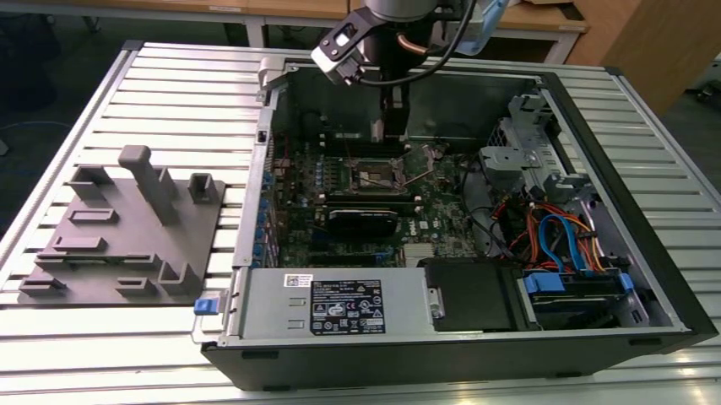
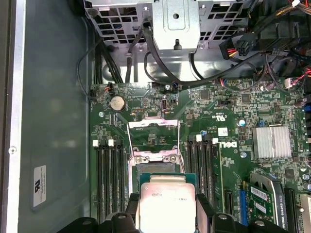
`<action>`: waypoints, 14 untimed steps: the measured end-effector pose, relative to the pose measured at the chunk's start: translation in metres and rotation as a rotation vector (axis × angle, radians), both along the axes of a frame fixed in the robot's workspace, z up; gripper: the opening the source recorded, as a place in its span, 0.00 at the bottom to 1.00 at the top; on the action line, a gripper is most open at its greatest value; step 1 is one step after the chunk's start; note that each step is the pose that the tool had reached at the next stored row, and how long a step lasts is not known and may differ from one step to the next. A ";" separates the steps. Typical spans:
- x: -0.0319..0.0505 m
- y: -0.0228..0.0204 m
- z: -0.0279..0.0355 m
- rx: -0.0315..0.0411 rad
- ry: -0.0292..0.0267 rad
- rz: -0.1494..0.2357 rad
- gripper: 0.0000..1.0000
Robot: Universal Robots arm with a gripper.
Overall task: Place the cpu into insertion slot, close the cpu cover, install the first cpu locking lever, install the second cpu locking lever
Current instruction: 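Place the cpu into insertion slot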
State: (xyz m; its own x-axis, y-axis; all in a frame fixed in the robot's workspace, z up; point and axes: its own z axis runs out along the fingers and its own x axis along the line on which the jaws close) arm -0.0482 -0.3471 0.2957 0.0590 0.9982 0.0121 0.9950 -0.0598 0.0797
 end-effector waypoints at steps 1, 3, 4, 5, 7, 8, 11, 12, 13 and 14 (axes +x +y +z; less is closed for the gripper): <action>0.0000 0.0000 -0.0004 0.0000 0.0000 0.000 0.54; 0.0000 0.0000 -0.0011 0.0000 0.0001 0.000 0.54; 0.0000 0.0000 -0.0013 -0.0001 0.0001 0.000 0.54; 0.0000 0.0000 -0.0016 -0.0001 0.0001 0.000 0.54; 0.0000 0.0000 -0.0020 0.0003 0.0000 0.000 0.54; 0.0000 0.0000 -0.0023 0.0004 -0.0001 0.000 0.54; 0.0000 0.0000 -0.0028 0.0004 0.0000 0.000 0.54; 0.0000 0.0000 -0.0030 0.0004 0.0000 0.000 0.54; 0.0000 0.0000 -0.0032 0.0004 0.0000 0.000 0.54; 0.0000 0.0000 -0.0035 0.0003 0.0000 0.000 0.54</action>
State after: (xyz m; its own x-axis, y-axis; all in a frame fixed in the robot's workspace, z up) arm -0.0482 -0.3472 0.2922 0.0591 0.9982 0.0124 0.9950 -0.0599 0.0797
